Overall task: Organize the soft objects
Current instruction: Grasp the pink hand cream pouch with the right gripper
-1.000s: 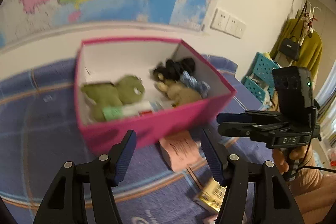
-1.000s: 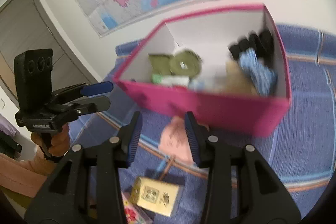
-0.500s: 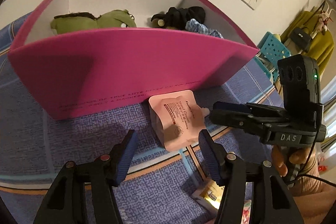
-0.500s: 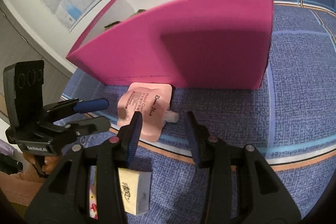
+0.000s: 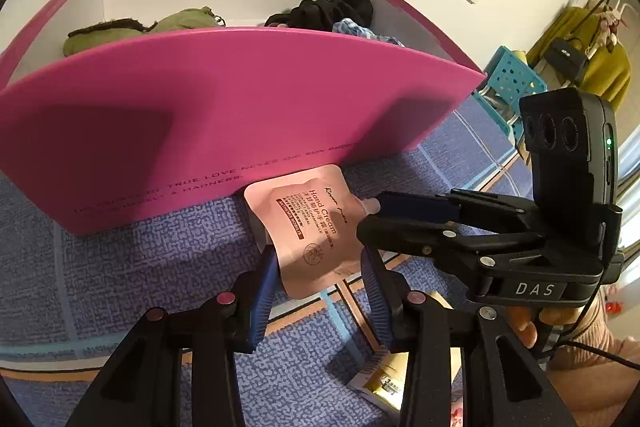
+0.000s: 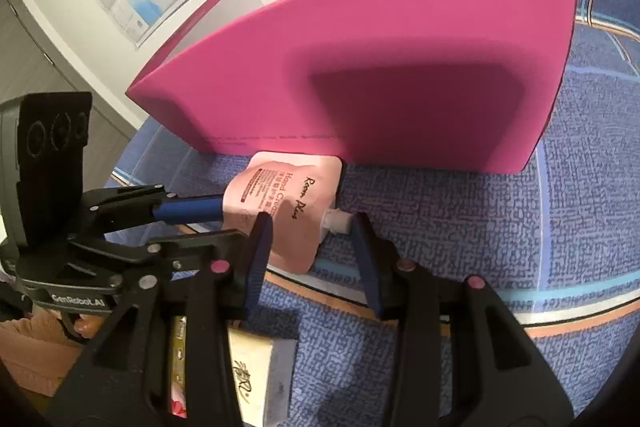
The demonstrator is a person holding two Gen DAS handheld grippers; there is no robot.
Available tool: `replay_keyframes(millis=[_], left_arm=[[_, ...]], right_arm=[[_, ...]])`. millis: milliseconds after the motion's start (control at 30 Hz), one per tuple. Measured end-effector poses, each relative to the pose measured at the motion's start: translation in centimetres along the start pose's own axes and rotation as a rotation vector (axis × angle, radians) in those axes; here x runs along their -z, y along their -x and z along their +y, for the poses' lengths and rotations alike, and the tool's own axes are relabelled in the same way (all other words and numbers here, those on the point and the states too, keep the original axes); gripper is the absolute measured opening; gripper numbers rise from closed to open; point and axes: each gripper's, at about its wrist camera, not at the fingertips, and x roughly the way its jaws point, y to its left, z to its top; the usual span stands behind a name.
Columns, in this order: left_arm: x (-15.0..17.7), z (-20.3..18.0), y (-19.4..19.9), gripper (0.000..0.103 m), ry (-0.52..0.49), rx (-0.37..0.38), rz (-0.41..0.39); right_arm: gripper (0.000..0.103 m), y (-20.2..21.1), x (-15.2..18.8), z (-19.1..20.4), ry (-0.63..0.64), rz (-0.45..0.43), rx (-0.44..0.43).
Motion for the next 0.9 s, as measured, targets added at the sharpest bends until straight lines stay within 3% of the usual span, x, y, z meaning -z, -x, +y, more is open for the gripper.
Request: replay_keyframes(millis=[433, 833, 900], left_arm=[[0.0, -1.9, 3.3, 0.042, -0.062, -0.001, -0.079], [-2.1, -4.9, 9.2, 0.044, -0.151, 0.002, -0.237], [-2.8, -5.2, 9.7, 0.043, -0.158, 0.052, -0.243]], right_arm=[[0.044, 3.1, 0.1, 1.5, 0.042, -0.055, -0.002], [0.044, 8.9, -1.5, 5.2, 0.155, -0.195, -0.002], [0.023, 9.7, -2.3, 5.7, 0.174, -0.218, -0.047]])
